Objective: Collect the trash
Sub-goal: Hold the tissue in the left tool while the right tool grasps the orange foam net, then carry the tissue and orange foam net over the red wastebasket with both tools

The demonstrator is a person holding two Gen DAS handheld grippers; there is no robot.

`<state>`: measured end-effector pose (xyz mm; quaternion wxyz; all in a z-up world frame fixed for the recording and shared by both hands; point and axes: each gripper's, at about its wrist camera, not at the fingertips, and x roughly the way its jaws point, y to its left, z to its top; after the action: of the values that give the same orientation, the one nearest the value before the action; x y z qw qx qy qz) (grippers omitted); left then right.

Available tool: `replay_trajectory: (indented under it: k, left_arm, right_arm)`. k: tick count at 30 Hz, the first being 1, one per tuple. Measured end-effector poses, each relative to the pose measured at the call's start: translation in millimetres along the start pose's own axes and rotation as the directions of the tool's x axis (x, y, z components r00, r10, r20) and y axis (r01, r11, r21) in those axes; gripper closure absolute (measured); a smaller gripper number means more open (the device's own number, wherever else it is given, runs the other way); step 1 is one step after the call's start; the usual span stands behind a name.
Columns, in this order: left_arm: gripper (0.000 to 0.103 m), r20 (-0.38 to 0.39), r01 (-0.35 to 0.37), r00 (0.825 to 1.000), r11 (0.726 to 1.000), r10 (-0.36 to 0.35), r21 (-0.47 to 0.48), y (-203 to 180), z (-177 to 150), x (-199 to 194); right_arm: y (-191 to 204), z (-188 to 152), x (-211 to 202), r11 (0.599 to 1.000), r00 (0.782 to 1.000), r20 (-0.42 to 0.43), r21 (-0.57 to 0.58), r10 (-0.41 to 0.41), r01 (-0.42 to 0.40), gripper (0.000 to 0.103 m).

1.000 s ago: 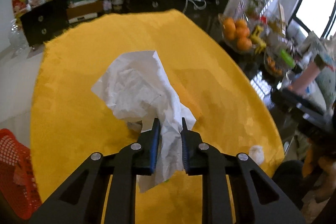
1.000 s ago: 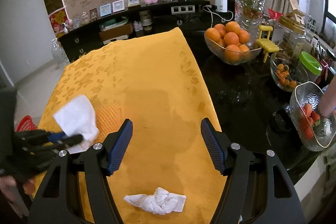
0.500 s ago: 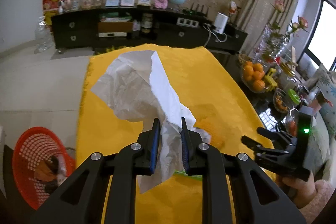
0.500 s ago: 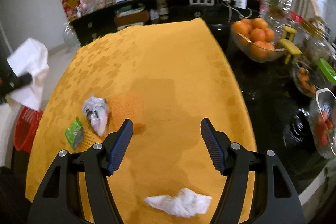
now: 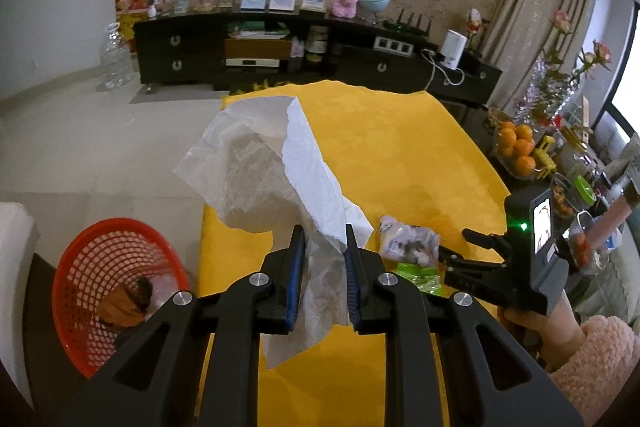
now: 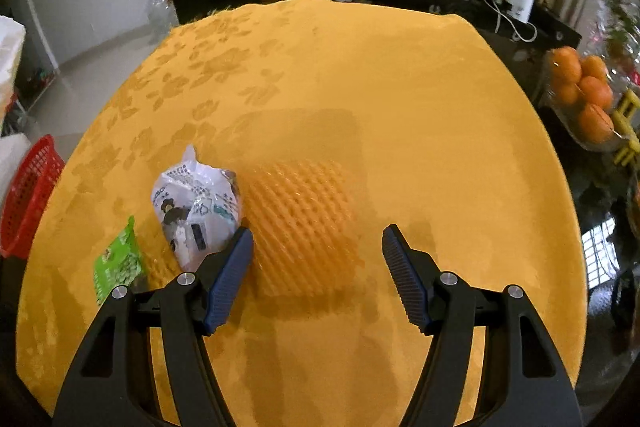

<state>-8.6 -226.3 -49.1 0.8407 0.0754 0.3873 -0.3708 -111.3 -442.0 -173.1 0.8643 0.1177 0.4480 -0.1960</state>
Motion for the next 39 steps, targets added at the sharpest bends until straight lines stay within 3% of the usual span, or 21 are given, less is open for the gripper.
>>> replay_trajectory:
  k: [2,12,25,39]
  left_arm:
    - [0.085,-0.001,-0.009,1.0,1.0,0.009,-0.01,6.3,-2.5,-1.2]
    - [0.085,0.017,-0.036,0.999,0.999,0.036,-0.023,16.4,-3.5,-7.0]
    - [0.085,0.078,-0.048,0.996,0.999,0.05,-0.025,18.5,5.7,-29.6]
    - [0.085,0.173,-0.088,0.98,0.994,0.098,-0.061,28.2,14.7,-70.6]
  right_arm:
    - [4.8,2.5,6.1,1.0,1.0,0.001,-0.018,-0.003,0.003,0.038]
    - [5.8,4.5,14.5,1.0,1.0,-0.014,-0.022,0.004,-0.004,0.072]
    - [-0.7,20.8,-44.5,1.0,0.994,0.106,0.006,0.003,-0.003,0.075]
    - [27.9,58.6,-125.7,0.998,0.962,0.267,-0.03,0.054,-0.048,0.075]
